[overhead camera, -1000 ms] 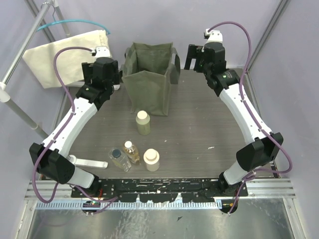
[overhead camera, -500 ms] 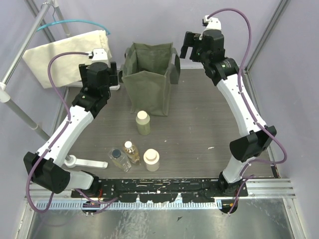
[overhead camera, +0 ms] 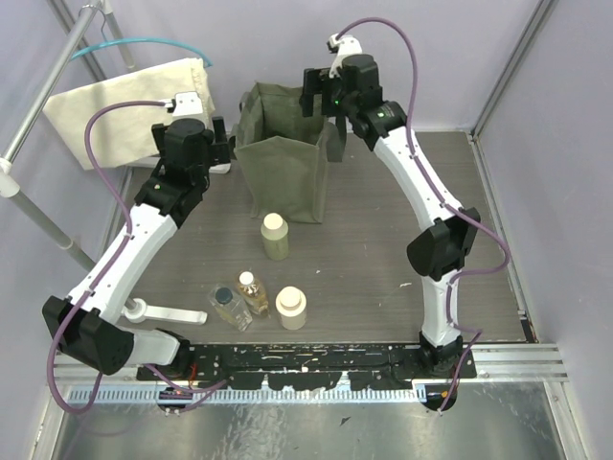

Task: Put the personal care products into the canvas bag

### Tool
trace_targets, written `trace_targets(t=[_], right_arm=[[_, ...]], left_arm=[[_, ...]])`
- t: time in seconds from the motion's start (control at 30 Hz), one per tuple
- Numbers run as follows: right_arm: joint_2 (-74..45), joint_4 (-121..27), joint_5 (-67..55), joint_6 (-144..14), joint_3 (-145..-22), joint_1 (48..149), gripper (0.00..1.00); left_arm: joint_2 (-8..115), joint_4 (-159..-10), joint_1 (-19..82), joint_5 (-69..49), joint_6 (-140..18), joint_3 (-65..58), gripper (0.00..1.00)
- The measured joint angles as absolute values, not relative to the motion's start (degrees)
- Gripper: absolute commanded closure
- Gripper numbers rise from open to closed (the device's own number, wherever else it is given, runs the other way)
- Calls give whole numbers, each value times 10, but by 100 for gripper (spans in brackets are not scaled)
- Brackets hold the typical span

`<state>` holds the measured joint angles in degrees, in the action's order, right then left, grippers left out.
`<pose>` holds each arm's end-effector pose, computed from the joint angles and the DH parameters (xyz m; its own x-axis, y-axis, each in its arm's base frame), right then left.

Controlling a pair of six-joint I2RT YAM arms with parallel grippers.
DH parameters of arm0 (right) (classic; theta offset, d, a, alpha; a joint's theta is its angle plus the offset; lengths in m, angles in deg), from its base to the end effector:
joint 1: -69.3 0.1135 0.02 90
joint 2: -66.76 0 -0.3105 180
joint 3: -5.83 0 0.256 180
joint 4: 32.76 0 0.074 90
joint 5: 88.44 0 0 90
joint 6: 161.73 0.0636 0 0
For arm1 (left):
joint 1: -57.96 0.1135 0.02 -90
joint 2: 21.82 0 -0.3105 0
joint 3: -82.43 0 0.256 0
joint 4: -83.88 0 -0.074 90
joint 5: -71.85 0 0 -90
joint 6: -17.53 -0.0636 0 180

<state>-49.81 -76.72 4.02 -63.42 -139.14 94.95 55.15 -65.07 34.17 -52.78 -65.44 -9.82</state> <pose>0.4669 0.2212 0.4761 -0.2964 0.0179 -0.9549 -0.3561 0.9257 0.1278 0.3060 -0.0954 0.4491 -0.2262 -0.0103 -0.9740 -0.1977 0.9796 0.0355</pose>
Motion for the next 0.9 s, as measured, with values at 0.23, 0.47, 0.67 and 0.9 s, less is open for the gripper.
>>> trace_targets(t=[0.23,0.47,0.67,0.9], right_arm=[[-556,-701,-33,-650,-1401,967,0],[-627,-686,-64,-656,-1422,984,0],[-677,-692,-67,-656,-1422,989,0],[-705,-723,-62,-672,-1423,989,0]], left_arm=[[552,-651,342,-514,-640,-95,2],[547,-651,342,-510,-635,-58,2],[536,-650,342,-510,-634,-31,2],[521,-647,342,-507,-632,-13,2]])
